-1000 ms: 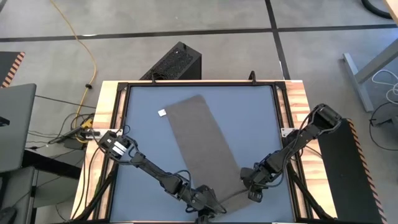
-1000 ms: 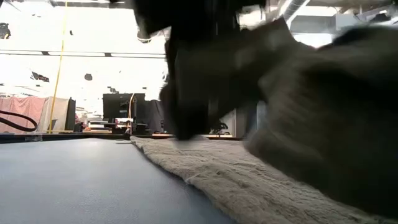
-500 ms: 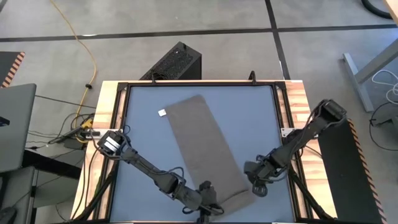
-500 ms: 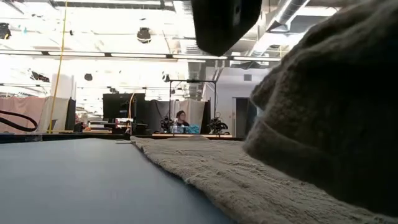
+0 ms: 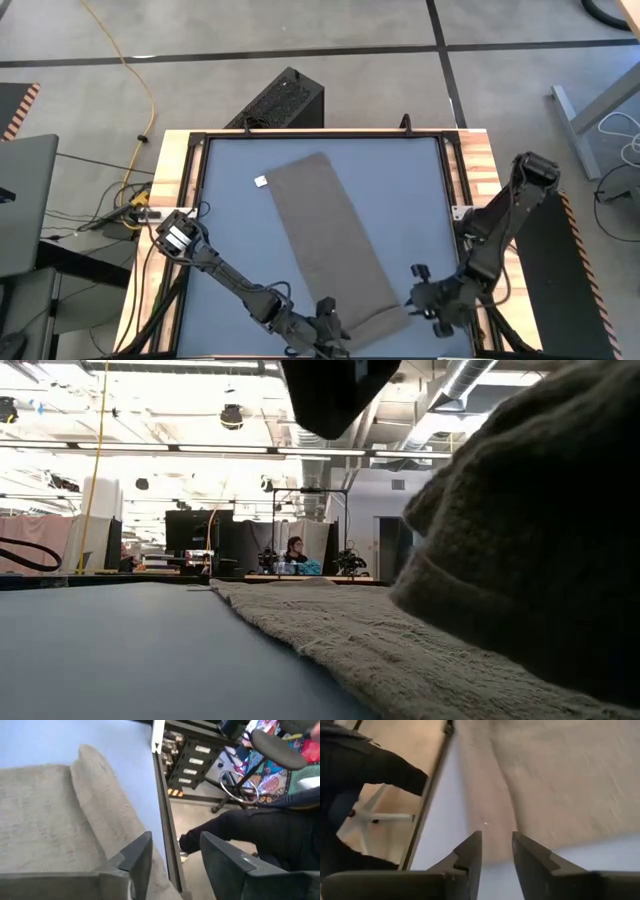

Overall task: Roll towel into tight, uniform cylinder
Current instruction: Roll the gray towel

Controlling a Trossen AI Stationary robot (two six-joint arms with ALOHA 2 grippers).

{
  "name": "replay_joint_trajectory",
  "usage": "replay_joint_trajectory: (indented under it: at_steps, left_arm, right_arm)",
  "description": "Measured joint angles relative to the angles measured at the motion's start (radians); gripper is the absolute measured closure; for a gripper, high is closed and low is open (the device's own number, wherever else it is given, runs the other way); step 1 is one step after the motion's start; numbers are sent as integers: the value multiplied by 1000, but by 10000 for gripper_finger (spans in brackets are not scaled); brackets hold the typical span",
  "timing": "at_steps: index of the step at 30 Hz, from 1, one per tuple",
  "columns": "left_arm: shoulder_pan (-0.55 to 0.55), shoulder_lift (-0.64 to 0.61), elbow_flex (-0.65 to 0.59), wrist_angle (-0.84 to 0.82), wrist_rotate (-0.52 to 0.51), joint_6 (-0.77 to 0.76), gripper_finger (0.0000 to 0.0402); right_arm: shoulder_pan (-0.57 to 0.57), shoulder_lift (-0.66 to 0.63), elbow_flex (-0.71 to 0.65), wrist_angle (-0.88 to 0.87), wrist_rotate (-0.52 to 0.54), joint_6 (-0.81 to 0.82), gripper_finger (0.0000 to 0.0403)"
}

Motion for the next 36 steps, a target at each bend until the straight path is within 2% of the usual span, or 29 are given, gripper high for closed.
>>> replay_joint_trajectory:
  at_steps: [2, 7, 12, 16, 21, 28, 36]
  left_arm:
    - [2, -1, 0, -6, -1, -5, 226]
    - [1, 0, 0, -17, -2, -31, 189]
    - [-4, 68, 10, 26, 15, -79, 178]
    - [-4, 97, 65, -34, 33, -82, 177]
    - [-4, 97, 107, -187, 22, -95, 177]
    - [-4, 112, 109, -203, 8, -133, 177]
    - [-3, 138, 109, -172, 84, -159, 183]
  right_arm:
    - [16, 30, 0, 51, 30, -47, 245]
    - [16, 103, 0, 57, 36, -29, 179]
    - [17, 170, 0, 74, 11, -44, 135]
    - [17, 196, 1, 92, 6, -57, 132]
    - [13, 204, 1, 95, 7, -55, 132]
    - [11, 280, 1, 142, 7, -75, 132]
    - [4, 291, 1, 130, 3, -71, 146]
